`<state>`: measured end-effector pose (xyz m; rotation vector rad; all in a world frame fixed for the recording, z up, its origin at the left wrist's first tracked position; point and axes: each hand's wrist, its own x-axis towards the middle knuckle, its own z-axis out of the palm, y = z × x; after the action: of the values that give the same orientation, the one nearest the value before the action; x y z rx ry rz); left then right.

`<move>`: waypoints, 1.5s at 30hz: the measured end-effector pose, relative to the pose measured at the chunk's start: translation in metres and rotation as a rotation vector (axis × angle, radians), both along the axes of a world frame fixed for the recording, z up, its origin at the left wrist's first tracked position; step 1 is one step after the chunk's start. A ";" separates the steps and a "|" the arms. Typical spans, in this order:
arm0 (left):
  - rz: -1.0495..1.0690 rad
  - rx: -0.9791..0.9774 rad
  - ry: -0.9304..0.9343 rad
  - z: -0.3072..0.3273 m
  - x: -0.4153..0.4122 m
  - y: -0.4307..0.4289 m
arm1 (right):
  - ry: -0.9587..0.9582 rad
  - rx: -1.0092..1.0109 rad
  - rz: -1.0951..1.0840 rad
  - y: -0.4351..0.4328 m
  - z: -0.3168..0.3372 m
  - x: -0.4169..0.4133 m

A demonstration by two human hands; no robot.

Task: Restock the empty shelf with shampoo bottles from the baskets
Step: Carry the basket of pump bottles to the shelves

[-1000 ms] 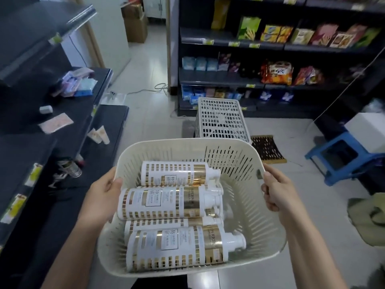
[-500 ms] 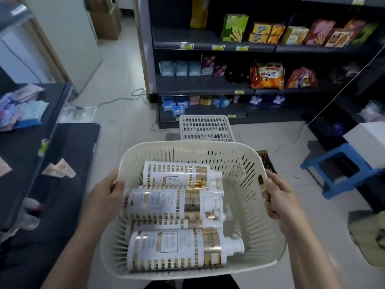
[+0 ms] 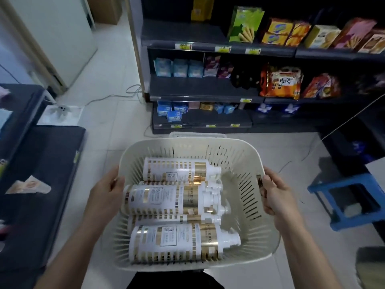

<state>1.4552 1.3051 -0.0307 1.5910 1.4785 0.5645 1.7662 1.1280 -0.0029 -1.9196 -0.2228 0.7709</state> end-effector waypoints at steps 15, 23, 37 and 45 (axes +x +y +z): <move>-0.082 -0.016 0.104 -0.039 0.143 0.168 | -0.051 -0.065 -0.070 0.151 -0.080 0.122; -0.065 -0.014 0.138 -0.090 0.198 0.221 | -0.138 -0.083 0.023 0.213 -0.131 0.186; -0.010 0.035 0.334 -0.130 0.237 0.242 | -0.329 -0.195 0.146 0.248 -0.158 0.212; -0.041 0.032 0.447 -0.129 0.240 0.245 | -0.428 -0.326 0.244 0.250 -0.160 0.211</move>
<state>1.6953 1.5503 -0.1599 1.8494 1.7590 0.2139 1.9769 1.3779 -0.1631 -2.3885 -0.6355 0.5675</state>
